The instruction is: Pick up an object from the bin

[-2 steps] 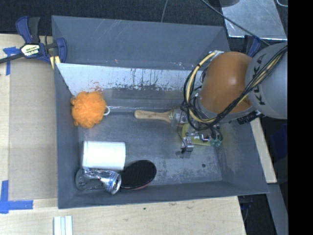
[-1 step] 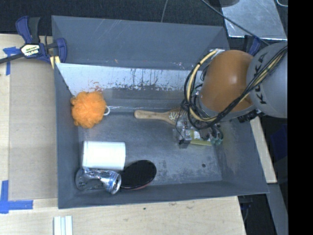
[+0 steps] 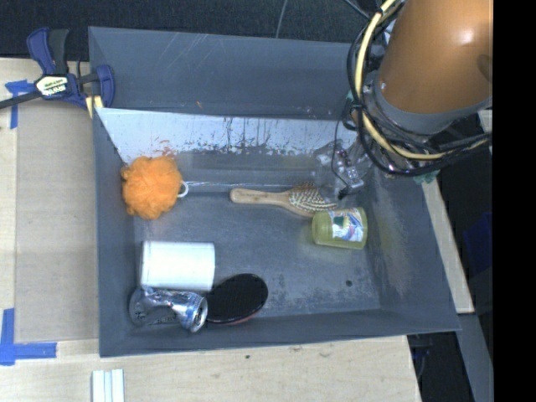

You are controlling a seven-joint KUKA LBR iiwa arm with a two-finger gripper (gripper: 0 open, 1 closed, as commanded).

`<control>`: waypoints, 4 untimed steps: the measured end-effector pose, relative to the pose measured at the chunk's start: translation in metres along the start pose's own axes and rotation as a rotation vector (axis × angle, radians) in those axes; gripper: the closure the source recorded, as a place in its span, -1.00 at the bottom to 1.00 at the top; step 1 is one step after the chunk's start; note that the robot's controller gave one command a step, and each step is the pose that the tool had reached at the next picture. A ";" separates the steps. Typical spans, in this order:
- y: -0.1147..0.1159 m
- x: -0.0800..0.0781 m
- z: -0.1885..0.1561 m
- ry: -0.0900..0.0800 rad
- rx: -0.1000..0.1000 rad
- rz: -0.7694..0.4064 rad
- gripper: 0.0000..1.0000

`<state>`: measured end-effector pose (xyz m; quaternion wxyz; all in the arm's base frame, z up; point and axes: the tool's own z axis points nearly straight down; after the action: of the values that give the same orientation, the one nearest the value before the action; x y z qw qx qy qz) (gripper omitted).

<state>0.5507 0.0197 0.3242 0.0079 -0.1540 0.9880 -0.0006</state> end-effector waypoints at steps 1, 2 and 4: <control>0.006 0.017 0.072 0.002 -0.001 0.176 1.00; -0.011 0.028 0.131 0.005 -0.001 0.179 1.00; -0.064 -0.013 0.012 -0.006 0.002 -0.079 1.00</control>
Offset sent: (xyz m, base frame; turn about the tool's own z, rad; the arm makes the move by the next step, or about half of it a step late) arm -0.0163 0.0010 -0.0711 0.1749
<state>0.5832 -0.0372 0.3123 0.0110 -0.1930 0.9811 -0.0015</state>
